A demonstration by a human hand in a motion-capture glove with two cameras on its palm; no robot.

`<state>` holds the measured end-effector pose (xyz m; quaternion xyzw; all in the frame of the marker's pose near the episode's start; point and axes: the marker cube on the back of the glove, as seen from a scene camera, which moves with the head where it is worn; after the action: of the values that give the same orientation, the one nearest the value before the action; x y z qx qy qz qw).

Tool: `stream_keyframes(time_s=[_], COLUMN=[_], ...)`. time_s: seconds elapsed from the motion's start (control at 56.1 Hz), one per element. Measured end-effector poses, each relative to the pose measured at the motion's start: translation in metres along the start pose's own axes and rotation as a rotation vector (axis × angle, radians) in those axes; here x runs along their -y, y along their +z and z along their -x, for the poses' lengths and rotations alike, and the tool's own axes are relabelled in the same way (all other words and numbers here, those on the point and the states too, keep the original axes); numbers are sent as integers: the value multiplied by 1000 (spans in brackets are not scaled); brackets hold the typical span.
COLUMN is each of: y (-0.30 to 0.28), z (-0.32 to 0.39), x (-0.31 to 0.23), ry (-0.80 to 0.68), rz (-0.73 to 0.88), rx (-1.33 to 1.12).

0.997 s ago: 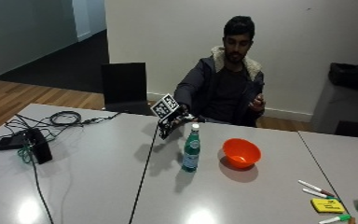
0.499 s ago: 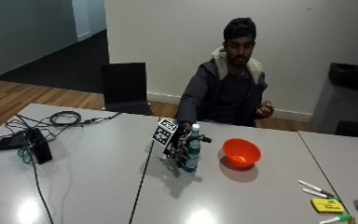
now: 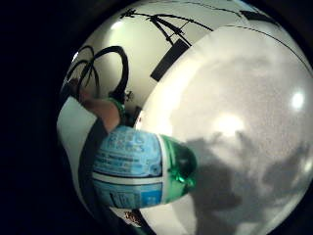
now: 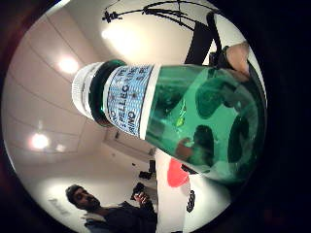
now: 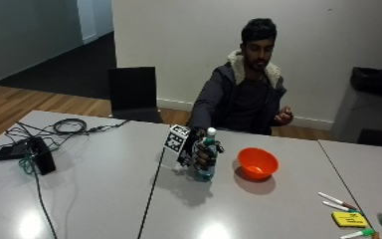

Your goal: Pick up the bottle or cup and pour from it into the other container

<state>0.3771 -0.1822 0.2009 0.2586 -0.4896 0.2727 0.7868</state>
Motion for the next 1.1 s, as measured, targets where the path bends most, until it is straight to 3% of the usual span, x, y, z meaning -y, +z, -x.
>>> stream_keyframes(time_s=[0.107,0.178,0.267,0.356,0.427,0.499,0.926,1.033,1.104], y=[-5,-19,-10,1,12,25,113,137,151], z=[40,69,130,176,203,220,225,217,208], x=[1,-19,-26,-35,-53,-55,-87,-39,-55], ry=[-137,-350,-173,-205,-303,-518,-881,-985,-1007], rz=[-8,225,153,103,103,153,363,447,506], rx=[-38,-173,-409,-636,-835,-1010,-1803,-1970,-2062])
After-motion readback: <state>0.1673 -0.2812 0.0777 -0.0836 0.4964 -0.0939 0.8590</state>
